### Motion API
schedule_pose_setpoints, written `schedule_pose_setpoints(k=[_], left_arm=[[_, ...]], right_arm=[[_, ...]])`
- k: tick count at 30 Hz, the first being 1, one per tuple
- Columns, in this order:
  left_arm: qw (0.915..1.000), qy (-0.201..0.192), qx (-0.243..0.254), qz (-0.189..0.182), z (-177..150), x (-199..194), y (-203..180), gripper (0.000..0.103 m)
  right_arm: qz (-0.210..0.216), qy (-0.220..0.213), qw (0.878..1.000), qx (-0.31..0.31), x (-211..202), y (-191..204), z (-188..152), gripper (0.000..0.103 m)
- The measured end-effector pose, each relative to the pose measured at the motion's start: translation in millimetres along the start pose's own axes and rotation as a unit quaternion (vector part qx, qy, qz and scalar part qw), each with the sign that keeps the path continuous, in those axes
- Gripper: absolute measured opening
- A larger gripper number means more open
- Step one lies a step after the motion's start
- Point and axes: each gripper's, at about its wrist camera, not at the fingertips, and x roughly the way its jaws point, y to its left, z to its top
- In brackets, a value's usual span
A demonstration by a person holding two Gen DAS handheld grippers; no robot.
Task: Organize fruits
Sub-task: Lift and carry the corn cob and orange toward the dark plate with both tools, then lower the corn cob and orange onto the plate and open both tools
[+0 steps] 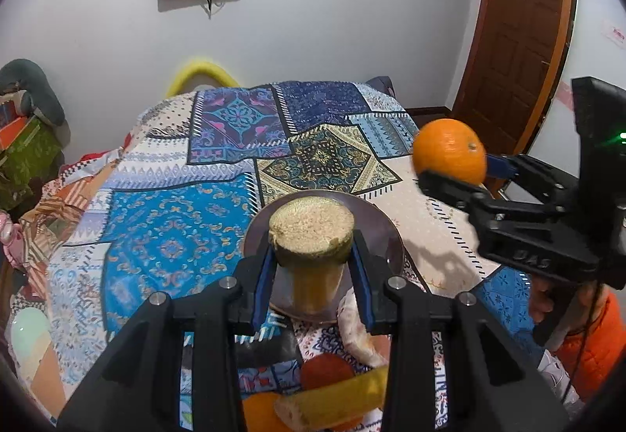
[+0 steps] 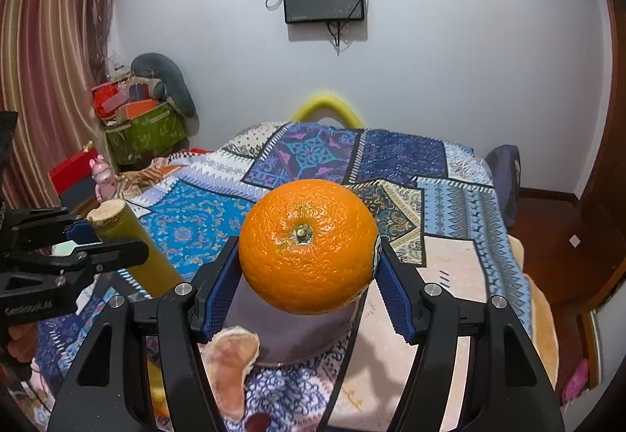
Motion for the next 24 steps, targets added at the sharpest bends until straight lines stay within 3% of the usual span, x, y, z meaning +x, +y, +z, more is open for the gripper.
schedule_pose_setpoints(k=[10, 24], left_arm=[[0.9988, 0.042, -0.003, -0.023, 4.1, 53.5, -4.7, 0.036], [0.9946, 0.086, -0.046, -0.035, 11.9, 108.4, 11.1, 0.036]], right_arm=[[-0.008, 0.044, 0.999, 0.005, 56.3, -11.8, -8.4, 0.063], [-0.006, 0.094, 0.996, -0.003, 99.0, -21.5, -21.3, 0.063]])
